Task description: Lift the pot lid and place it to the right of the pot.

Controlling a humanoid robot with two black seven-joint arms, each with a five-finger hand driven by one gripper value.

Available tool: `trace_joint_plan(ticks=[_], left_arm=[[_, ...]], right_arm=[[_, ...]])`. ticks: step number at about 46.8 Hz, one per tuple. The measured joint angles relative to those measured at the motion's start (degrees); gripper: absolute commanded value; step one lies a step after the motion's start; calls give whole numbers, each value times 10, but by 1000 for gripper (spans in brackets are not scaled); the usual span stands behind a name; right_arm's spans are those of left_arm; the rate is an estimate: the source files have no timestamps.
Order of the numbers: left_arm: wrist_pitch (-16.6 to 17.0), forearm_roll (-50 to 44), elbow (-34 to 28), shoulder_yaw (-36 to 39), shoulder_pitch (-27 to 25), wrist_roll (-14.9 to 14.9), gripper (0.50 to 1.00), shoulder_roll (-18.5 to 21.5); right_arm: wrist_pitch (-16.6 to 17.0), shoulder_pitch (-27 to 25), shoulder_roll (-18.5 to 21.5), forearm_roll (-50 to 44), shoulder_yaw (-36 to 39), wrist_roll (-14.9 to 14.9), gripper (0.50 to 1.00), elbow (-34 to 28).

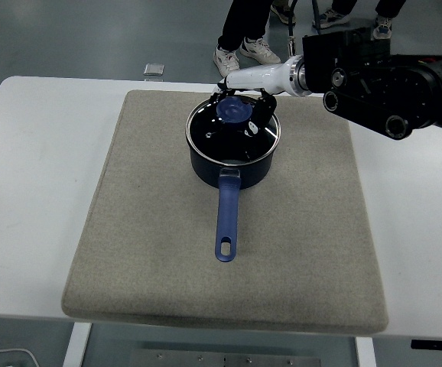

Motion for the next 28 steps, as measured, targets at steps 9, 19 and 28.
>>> trace_joint_plan(ticks=[9,19,28], left_arm=[[0,0,0,0,0,0,1000,0],[0,0,0,0,0,0,1000,0],[0,0,0,0,0,0,1000,0]], right_arm=[[0,1,0,0,0,0,827,0],[0,2,-1,0,1,0,813,0],[1,9,-1,3,1,0,811,0]])
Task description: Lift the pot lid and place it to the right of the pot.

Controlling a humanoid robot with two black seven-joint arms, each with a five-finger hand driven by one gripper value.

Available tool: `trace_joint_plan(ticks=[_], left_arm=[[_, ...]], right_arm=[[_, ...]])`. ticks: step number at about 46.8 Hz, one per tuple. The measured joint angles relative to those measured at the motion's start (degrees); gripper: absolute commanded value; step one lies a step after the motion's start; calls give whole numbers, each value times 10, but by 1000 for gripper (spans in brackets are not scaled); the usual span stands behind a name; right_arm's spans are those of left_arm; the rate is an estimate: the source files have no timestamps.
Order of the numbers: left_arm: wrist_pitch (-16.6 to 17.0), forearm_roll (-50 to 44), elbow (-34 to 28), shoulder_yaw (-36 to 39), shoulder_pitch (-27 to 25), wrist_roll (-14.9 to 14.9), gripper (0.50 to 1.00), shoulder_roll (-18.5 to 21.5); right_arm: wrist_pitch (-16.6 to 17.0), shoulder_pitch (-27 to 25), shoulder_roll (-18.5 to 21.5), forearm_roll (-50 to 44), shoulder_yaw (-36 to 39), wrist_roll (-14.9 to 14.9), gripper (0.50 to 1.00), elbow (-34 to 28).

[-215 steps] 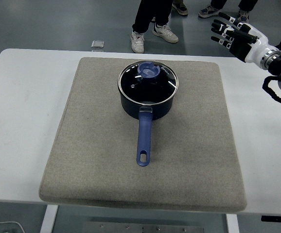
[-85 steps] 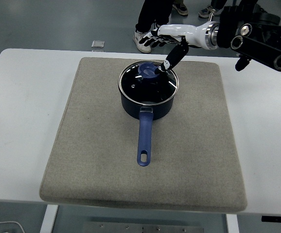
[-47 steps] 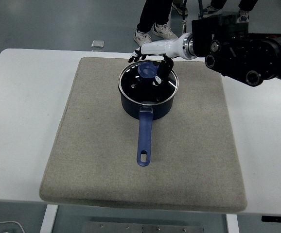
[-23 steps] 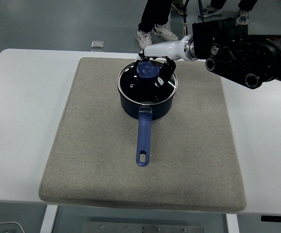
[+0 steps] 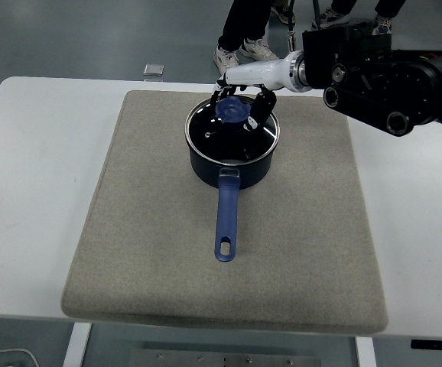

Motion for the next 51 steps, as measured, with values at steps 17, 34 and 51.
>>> trace_joint_plan(ticks=[17,34,51], left_arm=[[0,0,0,0,0,0,1000,0],[0,0,0,0,0,0,1000,0],[0,0,0,0,0,0,1000,0]], right_arm=[[1,-1,1,-2,-1,0,760,0],[4,-1,1,-3,-1,0,725,0],[6,-1,1,-3,-1,0,593,1]])
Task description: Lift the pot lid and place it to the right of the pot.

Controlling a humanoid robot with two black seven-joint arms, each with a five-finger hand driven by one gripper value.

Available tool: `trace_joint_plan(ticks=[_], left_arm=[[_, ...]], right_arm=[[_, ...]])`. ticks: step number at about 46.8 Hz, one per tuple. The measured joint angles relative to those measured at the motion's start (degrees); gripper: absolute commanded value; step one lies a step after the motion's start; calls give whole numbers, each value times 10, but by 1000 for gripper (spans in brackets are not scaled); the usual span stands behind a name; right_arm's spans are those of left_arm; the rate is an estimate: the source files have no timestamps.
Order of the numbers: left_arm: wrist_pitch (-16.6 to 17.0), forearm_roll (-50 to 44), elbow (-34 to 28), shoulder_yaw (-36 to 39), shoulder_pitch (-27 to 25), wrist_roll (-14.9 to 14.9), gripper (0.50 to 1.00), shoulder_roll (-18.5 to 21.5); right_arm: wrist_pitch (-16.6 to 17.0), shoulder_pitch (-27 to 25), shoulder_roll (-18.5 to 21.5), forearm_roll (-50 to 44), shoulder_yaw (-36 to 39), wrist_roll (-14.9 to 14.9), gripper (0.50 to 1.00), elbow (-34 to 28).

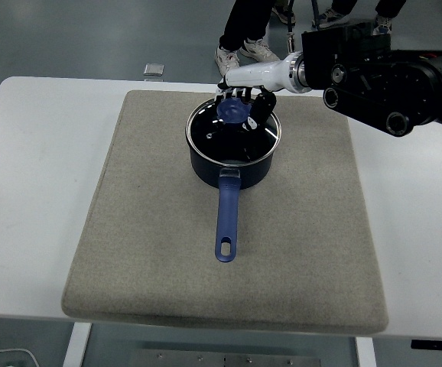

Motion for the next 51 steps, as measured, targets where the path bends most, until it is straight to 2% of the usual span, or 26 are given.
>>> trace_joint_plan(ticks=[4,10,30,51], left_arm=[[0,0,0,0,0,0,1000,0],[0,0,0,0,0,0,1000,0],[0,0,0,0,0,0,1000,0],[0,0,0,0,0,0,1000,0]], right_arm=[[1,1,-1,0,-1,0,543,0],[2,7,-1,0,-1,0,509,0],[10,25,-13,11,-1,-3,509,0],[18,26,-89,11,-20,-4,509,0]])
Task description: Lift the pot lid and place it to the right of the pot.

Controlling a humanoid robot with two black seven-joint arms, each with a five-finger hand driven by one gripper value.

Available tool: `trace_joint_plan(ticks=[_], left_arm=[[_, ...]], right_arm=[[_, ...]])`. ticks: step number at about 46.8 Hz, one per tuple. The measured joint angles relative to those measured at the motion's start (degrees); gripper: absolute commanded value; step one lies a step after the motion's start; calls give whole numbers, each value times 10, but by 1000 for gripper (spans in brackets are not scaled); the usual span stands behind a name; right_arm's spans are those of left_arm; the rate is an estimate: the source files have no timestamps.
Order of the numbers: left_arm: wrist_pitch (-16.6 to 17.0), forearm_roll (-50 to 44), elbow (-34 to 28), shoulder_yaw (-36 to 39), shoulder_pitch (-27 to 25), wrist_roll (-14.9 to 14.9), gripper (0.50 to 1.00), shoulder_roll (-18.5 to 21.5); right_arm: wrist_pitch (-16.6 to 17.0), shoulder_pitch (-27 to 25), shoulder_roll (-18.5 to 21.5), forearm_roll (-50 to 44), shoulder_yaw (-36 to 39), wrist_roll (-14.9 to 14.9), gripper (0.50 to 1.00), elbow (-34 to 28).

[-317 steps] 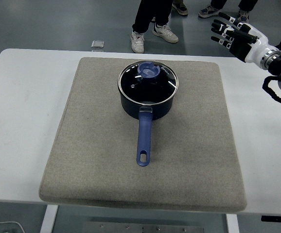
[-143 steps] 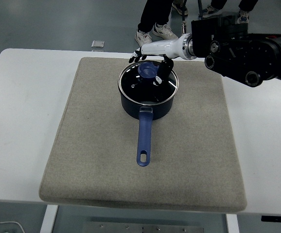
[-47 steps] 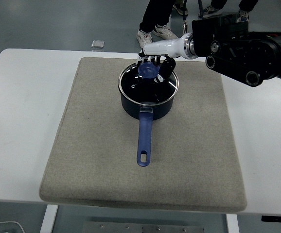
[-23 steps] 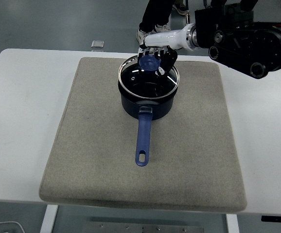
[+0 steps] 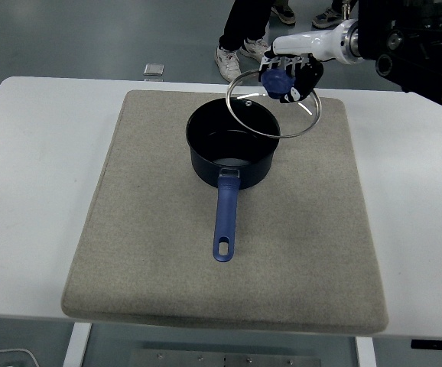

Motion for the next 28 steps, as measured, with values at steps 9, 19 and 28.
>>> trace_joint_plan(ticks=[9,19,28], left_arm=[[0,0,0,0,0,0,1000,0],[0,0,0,0,0,0,1000,0],[0,0,0,0,0,0,1000,0]], right_arm=[[-1,-3,-22,0,-8,0,509,0],[-2,-9,-33,-3,-18,1,507,0],[-3,-12,-45,-7,-19,1,500,-5]])
